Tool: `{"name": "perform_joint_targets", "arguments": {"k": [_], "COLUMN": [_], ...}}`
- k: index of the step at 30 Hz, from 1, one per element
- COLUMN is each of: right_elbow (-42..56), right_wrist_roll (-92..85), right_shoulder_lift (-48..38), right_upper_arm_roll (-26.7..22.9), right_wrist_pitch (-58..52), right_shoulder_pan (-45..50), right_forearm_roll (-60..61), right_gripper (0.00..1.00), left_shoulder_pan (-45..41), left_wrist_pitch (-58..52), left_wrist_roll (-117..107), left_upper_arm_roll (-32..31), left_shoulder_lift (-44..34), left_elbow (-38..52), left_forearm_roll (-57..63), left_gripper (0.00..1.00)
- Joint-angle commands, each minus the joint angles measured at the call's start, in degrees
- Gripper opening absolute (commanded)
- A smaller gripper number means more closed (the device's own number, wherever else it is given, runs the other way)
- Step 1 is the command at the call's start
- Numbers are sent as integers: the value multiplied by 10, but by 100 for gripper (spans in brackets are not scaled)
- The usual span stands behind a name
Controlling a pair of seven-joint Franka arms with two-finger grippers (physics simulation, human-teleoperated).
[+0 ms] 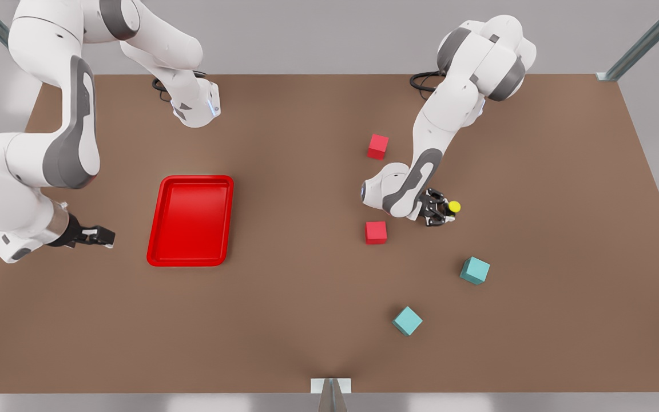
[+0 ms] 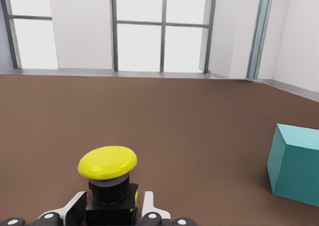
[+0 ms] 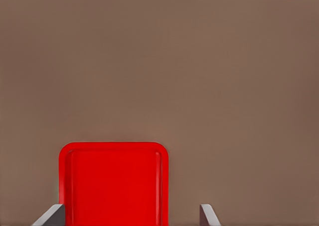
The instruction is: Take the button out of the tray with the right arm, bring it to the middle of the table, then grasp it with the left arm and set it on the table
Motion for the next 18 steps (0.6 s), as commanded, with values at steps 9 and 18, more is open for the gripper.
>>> {"name": "perform_joint_targets", "arguments": {"k": [9,18], "right_elbow": [4,3], "right_wrist_roll": [0,0], "right_shoulder_lift": [-1,1], "right_upper_arm_roll": [0,0], "right_wrist_pitch": [7,6], "right_shoulder_pan": [-1,0], "right_forearm_roll": [0,0], "right_gripper": [100,100], "left_shoulder_pan": [-8,-7], "left_wrist_pitch": [-63,-130], "left_wrist_roll": [-163,-62], "left_upper_arm_roll": [-1,-12], "left_shoulder_lift": [-13,-105], "left_elbow": [-4,-15], "left_forearm_roll": [-6,-17], "left_gripper": [100,100]}}
